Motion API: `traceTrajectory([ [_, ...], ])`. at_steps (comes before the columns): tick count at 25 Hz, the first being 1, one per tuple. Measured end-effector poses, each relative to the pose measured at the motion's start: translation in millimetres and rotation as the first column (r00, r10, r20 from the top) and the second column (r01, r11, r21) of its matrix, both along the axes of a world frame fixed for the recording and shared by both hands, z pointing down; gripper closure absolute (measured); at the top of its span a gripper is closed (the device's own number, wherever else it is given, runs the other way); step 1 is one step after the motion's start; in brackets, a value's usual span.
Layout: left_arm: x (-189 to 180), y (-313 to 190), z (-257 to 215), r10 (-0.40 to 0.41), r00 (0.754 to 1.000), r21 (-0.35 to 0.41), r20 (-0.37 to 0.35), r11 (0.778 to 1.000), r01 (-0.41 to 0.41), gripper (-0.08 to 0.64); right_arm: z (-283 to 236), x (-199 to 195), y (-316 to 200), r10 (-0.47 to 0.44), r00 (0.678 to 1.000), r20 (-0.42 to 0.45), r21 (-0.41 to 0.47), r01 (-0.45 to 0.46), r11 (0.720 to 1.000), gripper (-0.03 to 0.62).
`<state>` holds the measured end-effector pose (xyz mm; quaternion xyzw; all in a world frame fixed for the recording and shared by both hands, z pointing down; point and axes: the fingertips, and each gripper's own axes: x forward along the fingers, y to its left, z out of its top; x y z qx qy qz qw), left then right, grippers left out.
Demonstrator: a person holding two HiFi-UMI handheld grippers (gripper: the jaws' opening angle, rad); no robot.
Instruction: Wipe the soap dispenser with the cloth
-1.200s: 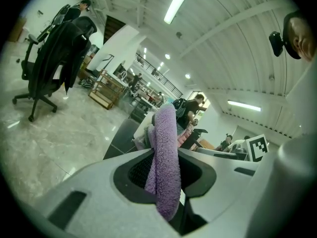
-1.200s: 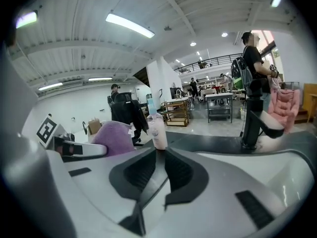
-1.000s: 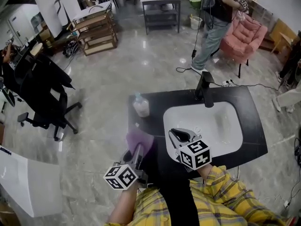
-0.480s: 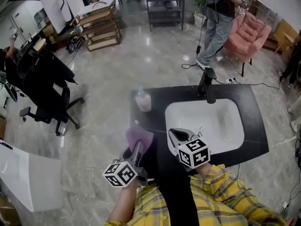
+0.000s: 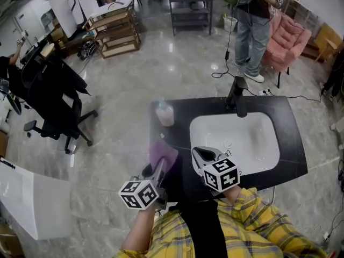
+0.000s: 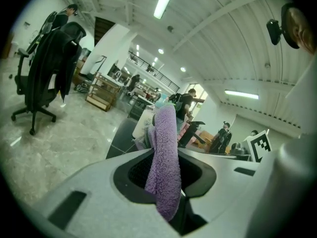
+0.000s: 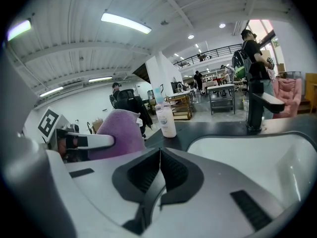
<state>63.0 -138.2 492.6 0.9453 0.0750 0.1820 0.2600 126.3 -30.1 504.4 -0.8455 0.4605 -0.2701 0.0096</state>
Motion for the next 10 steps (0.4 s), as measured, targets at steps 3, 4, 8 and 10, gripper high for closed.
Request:
traceTrajectory([
  [3, 6, 6, -5, 0.046, 0.999, 0.08, 0.005, 0.996, -0.046, 0.483, -1, -2, 1, -0.003, 1.0, -0.001, 0.0, 0.003, 1.0, 0.584],
  [4, 8, 7, -5, 0.059, 0.998, 0.109, 0.009, 0.992, -0.06, 0.483, -1, -2, 1, -0.004, 1.0, -0.001, 0.0, 0.004, 1.0, 0.584],
  [8, 17, 9, -5, 0.087, 0.996, 0.163, 0.02, 0.983, -0.089, 0.483, 0, 0, 0, -0.01, 1.0, -0.001, -0.001, 0.01, 1.0, 0.584],
  [10, 20, 9, -4, 0.089, 0.996, 0.16, 0.02, 0.983, -0.091, 0.483, 1, 2, 0, -0.012, 1.0, 0.0, -0.003, 0.012, 1.0, 0.584],
])
